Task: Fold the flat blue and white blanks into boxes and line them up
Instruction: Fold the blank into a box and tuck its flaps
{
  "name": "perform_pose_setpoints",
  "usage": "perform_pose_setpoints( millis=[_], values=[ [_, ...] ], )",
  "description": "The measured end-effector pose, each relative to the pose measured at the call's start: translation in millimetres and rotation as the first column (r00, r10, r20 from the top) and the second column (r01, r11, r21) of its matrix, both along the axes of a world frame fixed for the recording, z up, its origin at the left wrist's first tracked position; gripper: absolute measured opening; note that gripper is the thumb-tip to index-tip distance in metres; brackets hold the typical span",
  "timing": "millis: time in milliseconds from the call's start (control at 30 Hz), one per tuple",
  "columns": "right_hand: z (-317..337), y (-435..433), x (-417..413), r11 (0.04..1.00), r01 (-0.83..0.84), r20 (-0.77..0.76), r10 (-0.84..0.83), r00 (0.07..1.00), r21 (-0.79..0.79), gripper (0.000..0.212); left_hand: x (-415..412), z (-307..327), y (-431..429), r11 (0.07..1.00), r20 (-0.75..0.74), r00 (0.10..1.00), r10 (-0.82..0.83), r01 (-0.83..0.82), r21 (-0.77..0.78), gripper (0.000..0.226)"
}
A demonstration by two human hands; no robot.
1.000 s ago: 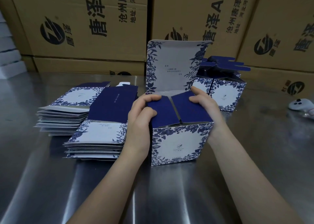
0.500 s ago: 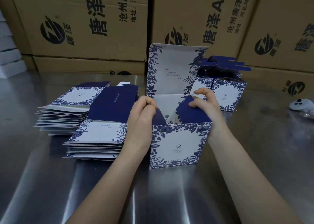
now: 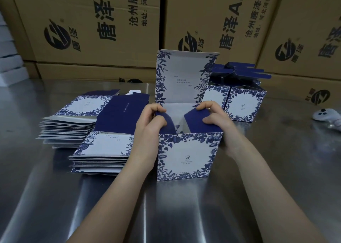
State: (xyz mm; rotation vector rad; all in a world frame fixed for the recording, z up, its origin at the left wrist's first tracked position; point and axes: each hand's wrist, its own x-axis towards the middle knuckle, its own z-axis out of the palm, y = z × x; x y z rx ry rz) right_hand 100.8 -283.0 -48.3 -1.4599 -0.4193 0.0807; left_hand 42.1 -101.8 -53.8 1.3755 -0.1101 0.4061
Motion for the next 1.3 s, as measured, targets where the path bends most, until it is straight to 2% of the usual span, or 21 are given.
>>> perform_pose_setpoints(
  millis=[100,300,433,533,600,733,833,1067,1200,1300],
  values=[
    [1.0,1.9,0.3,0.989,0.09,0.102,-0.078,0.992,-0.118,0.027,-0.6,1.6,0.3,1.0,-0.01,1.0,-0.004,0.004,0.027,0.017],
    [2.3,3.4,-2.3,0.986,0.109,0.136,-0.091,0.986,-0.128,0.022,3.7,-1.4,2.3,0.999,0.001,1.0,-0.02,0.02,0.027,0.015],
    [-1.2,-2.1,-0.4,0.998,-0.039,0.021,0.04,0.999,-0.058,0.028,5.0,-4.4,2.1,0.999,-0.001,0.999,-0.053,0.053,-0.007,0.018],
    [-2.1,-8.9,0.0,0.986,-0.144,-0.009,0.143,0.99,-0.079,0.048,5.5,-5.7,2.8,0.998,0.009,0.998,-0.061,0.062,-0.006,0.025],
    [-2.3,-10.5,0.4,0.981,-0.176,-0.015,0.176,0.984,-0.077,0.053,5.2,-5.5,2.8,0.999,0.005,0.999,-0.044,0.044,0.007,0.027],
    [-1.7,-8.4,0.3,0.987,-0.162,-0.035,0.162,0.986,-0.02,0.044,4.6,-5.1,3.2,1.0,0.0,1.0,0.005,-0.005,0.022,0.023],
    [-0.6,-6.3,-0.3,0.993,-0.112,-0.013,0.112,0.994,-0.048,0.039,3.3,-3.5,2.0,0.999,0.002,1.0,0.013,-0.013,0.035,0.02],
    [-0.5,-6.0,-2.4,0.991,-0.137,-0.033,0.137,0.99,0.004,0.038,3.0,-4.2,-1.2,1.0,-0.003,1.0,0.01,-0.01,-0.029,0.021],
    [0.4,-7.9,-5.3,0.995,-0.094,0.042,0.094,0.995,0.011,0.026,-2.1,-5.1,-3.1,0.997,0.044,0.999,0.028,-0.025,-0.069,0.014],
    [1.7,-6.7,-7.4,0.996,-0.087,0.039,0.087,0.995,0.003,0.017,-3.8,-5.1,-5.0,0.997,0.051,0.998,0.043,-0.04,-0.066,0.013]
  ],
)
